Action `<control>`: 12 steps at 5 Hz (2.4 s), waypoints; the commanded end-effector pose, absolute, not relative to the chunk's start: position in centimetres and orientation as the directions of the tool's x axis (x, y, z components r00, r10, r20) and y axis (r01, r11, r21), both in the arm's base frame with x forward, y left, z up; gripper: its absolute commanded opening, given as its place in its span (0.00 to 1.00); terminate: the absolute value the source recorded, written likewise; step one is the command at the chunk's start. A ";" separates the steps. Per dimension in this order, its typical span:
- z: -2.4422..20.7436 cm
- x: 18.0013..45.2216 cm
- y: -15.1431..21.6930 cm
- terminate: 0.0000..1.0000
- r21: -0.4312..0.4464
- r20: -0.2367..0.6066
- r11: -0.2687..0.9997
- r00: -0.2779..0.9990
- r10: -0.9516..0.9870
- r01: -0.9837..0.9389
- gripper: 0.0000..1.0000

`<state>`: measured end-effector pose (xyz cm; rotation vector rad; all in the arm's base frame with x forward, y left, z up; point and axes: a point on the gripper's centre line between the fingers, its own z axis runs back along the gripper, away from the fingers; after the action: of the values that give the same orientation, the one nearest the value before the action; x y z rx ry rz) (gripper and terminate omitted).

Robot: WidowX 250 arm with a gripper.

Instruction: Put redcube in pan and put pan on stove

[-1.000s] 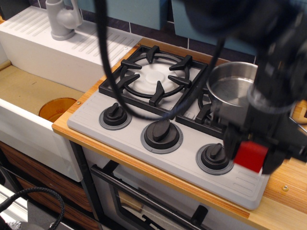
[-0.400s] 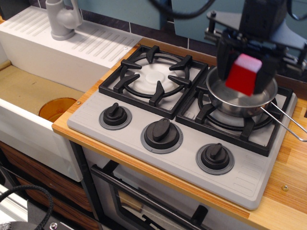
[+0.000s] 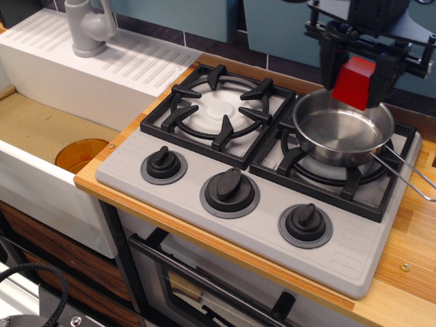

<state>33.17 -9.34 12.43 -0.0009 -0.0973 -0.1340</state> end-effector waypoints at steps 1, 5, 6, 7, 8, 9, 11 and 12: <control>12.2 36.0 -9.8 0.00 -0.028 0.179 0.989 0.974 -0.138 0.145 0.00; 12.5 35.3 -11.1 0.00 -0.008 0.194 0.994 0.975 -0.105 0.108 1.00; 14.0 34.8 -10.1 0.00 0.010 0.174 0.993 0.978 -0.117 0.117 1.00; 15.5 34.7 -7.9 0.00 0.043 0.167 0.990 0.975 -0.143 0.138 1.00; 15.6 35.2 -6.2 0.00 0.053 0.171 0.986 0.972 -0.162 0.155 1.00; 14.7 35.7 -4.7 0.00 0.044 0.185 0.984 0.967 -0.178 0.173 1.00; 12.0 36.6 -3.4 0.00 0.023 0.223 0.984 0.958 -0.178 0.177 1.00; 10.7 36.8 -3.7 0.00 0.015 0.241 0.984 0.955 -0.174 0.176 1.00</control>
<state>36.05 -3.45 9.36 -0.0084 -0.2073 -0.1759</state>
